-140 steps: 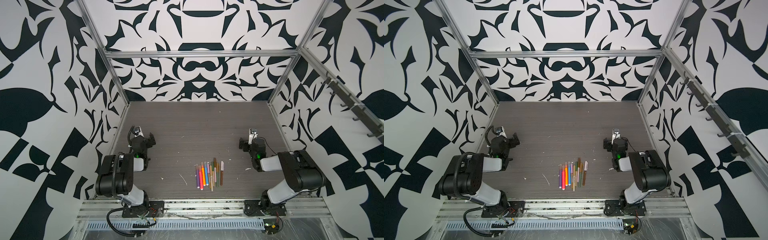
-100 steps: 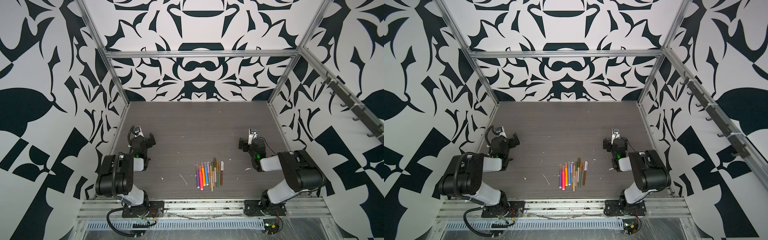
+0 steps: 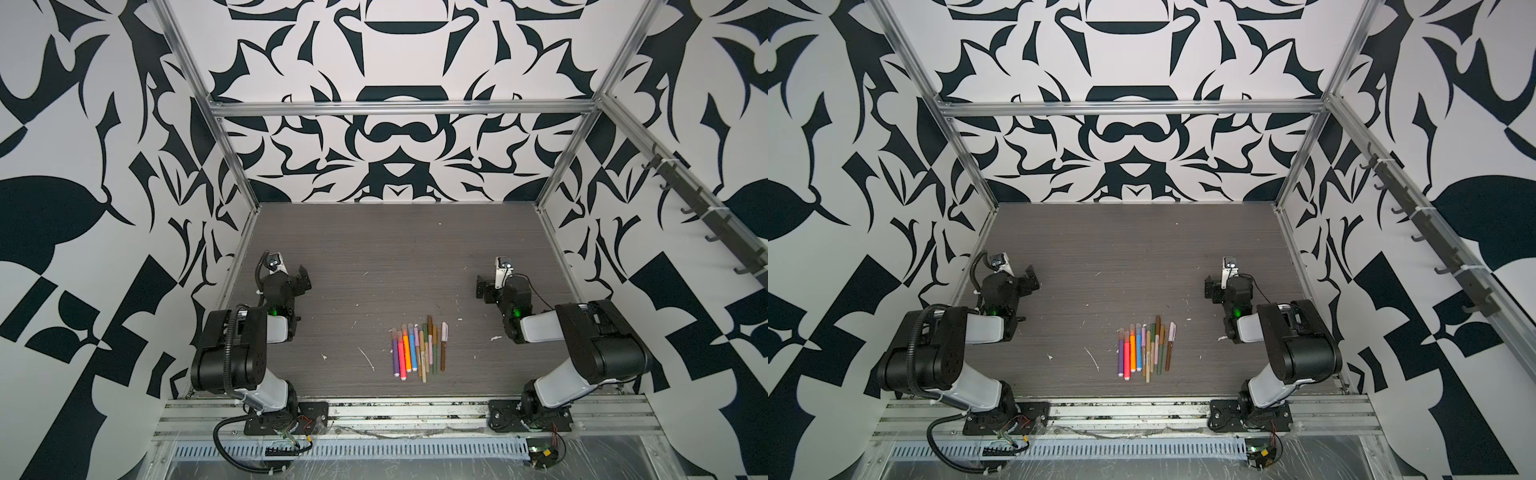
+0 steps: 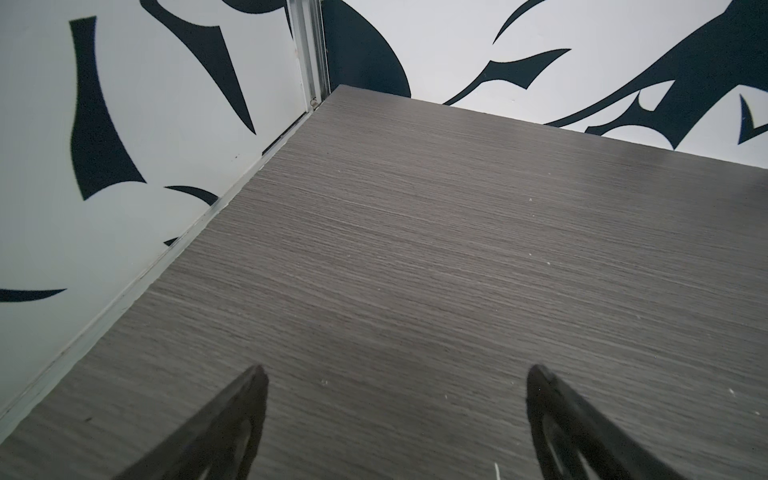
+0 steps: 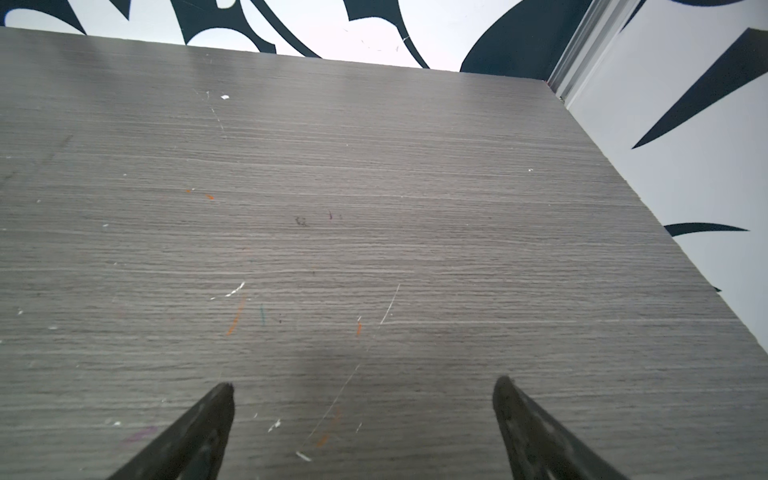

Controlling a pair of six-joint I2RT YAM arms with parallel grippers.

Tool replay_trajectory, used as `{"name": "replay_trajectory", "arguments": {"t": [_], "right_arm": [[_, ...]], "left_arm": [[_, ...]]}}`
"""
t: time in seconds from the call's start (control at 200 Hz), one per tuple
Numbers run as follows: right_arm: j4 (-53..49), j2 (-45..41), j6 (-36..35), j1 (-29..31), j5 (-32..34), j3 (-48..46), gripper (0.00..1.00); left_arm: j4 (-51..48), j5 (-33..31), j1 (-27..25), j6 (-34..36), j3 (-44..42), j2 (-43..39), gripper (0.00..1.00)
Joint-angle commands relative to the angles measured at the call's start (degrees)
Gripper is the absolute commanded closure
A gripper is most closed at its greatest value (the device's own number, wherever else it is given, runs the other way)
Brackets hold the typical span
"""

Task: Open the pen caps

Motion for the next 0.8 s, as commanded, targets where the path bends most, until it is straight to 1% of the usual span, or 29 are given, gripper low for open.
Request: {"name": "replay_trajectory", "arguments": {"t": [0.0,0.39,0.585,0.755,0.795], "right_arm": [[1.86,-1.73,-0.98,0.01,-0.68,0.4,0.0],[2.34,-1.82,-0.75,0.03,-0.67,0.1,0.0],[1.7,-1.82,-1.71,0.04,-2.12,0.44,0.0],[1.14,-1.61,-1.17,0.06,-0.74,0.93,0.0],[1.38,-1.69,-0.52,0.04,0.78,0.97,0.0]], "left_arm": [[1.7,0.12,0.0,-0.07,-0.13,0.44,0.01],[1.7,0.11,0.04,-0.06,-0.14,0.45,0.01],[1.7,0.13,0.0,-0.01,-0.15,0.43,0.01],[1.7,0.09,0.04,-0.06,-0.18,0.46,0.01],[1.7,0.09,0.02,-0.03,-0.21,0.43,0.01]]}}
